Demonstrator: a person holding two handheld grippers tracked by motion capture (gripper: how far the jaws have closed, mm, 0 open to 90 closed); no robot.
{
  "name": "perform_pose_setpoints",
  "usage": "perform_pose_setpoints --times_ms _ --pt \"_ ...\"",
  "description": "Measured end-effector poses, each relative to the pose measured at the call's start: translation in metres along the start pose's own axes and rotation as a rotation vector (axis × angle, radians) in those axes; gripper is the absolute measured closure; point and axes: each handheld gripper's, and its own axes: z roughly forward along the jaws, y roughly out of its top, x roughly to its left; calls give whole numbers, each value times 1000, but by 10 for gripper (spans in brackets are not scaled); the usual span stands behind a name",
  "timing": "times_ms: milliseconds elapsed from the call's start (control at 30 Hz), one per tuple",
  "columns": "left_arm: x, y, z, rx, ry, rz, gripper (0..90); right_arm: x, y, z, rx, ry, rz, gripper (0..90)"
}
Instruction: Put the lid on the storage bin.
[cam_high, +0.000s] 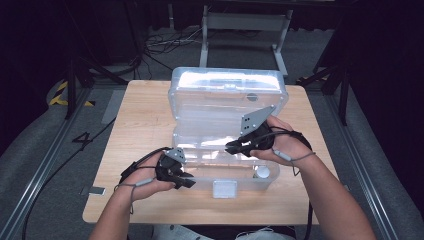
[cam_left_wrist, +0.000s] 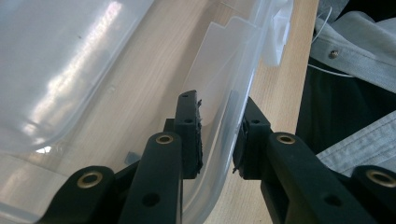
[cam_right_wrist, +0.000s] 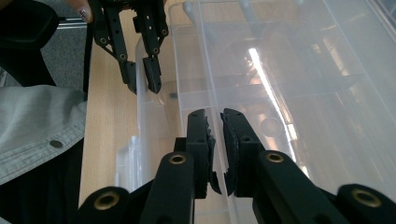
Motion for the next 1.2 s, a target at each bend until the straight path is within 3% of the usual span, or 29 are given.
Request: perform_pose_setpoints --times_ms 233,433,567,900,1200 --pt "0 0 0 -1 0 0 747 1 -1 0 -7 -7 -1 815" --pt "0 1 0 -2 0 -6 739 -1 -2 0 -13 -19 -7 868" --pt "-2 2 -8 5 8 -18 729 -1 -3 0 -17 -23 -10 871" --pt "-13 6 -48 -131 -8 -10 744 0 -3 0 -22 -26 -16 871" --pt "-13 9 -69 -262 -34 -64 843 -1 -3 0 -22 -25 -16 870"
